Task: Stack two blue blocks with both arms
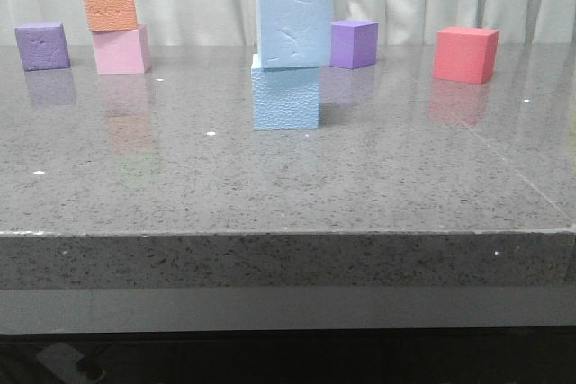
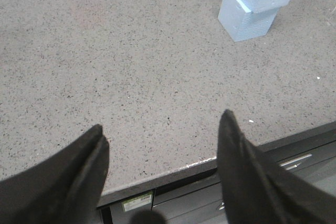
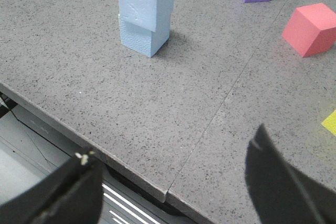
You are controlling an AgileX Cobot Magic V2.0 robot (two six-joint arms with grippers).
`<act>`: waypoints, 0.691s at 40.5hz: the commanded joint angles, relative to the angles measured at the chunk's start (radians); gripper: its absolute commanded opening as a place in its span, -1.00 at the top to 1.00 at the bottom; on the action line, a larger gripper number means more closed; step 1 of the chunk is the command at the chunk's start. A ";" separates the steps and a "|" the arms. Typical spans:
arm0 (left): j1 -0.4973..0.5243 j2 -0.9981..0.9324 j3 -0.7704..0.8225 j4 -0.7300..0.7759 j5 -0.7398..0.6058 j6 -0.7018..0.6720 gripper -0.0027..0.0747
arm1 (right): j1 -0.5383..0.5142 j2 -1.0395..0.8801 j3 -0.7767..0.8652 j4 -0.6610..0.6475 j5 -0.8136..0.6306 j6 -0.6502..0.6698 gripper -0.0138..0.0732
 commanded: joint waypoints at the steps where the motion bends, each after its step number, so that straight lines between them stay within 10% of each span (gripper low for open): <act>1: -0.007 0.001 -0.026 0.006 -0.102 0.007 0.08 | -0.006 0.002 -0.023 0.005 -0.071 -0.006 -0.22; 13: -0.007 0.001 -0.022 0.041 -0.141 0.025 0.84 | -0.006 0.002 -0.023 0.005 -0.070 -0.006 0.89; 28: -0.007 0.001 -0.020 0.054 -0.143 0.041 0.98 | -0.006 0.002 -0.022 0.005 -0.072 -0.006 0.95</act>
